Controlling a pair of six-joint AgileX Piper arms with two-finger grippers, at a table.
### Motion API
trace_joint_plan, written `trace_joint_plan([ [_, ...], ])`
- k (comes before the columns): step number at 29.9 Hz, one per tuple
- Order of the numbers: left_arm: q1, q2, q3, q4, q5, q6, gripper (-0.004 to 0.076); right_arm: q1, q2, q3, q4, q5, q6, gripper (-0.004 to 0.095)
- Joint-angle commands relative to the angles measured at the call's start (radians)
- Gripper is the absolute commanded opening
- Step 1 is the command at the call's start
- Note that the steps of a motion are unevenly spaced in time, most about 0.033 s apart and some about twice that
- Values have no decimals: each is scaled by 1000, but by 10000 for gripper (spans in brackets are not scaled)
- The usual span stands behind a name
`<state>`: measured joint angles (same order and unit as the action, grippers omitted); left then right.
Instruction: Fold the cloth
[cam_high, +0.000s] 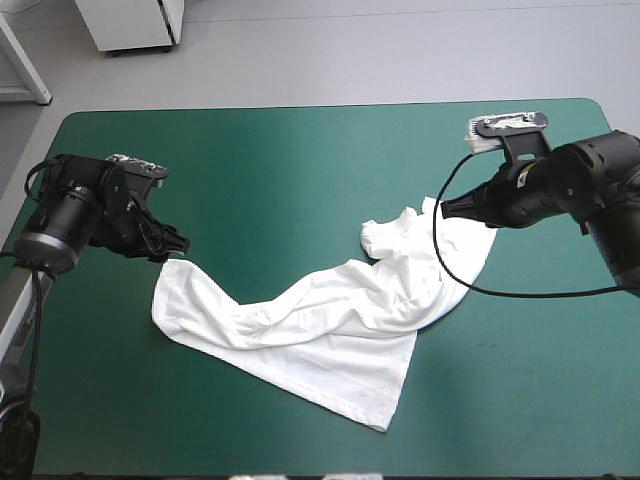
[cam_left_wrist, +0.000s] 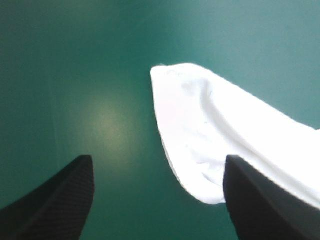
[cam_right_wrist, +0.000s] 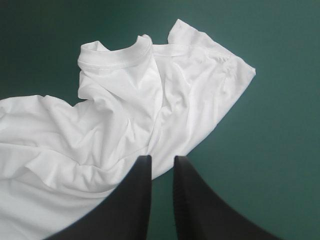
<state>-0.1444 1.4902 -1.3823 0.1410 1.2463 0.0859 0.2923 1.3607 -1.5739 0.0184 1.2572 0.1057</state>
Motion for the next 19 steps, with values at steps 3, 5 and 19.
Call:
trace_joint_plan([
  [3,47,73,-10,-6,-46,11,528,-49,-28,-20,77,-8,-26,158],
  [5,61,116,-10,-45,-50,22,528,-49,-28,-20,85,-8,-28,158],
  [19,76,267,-10,-119,-127,67,528,-49,-28,-20,94,-8,-31,158],
])
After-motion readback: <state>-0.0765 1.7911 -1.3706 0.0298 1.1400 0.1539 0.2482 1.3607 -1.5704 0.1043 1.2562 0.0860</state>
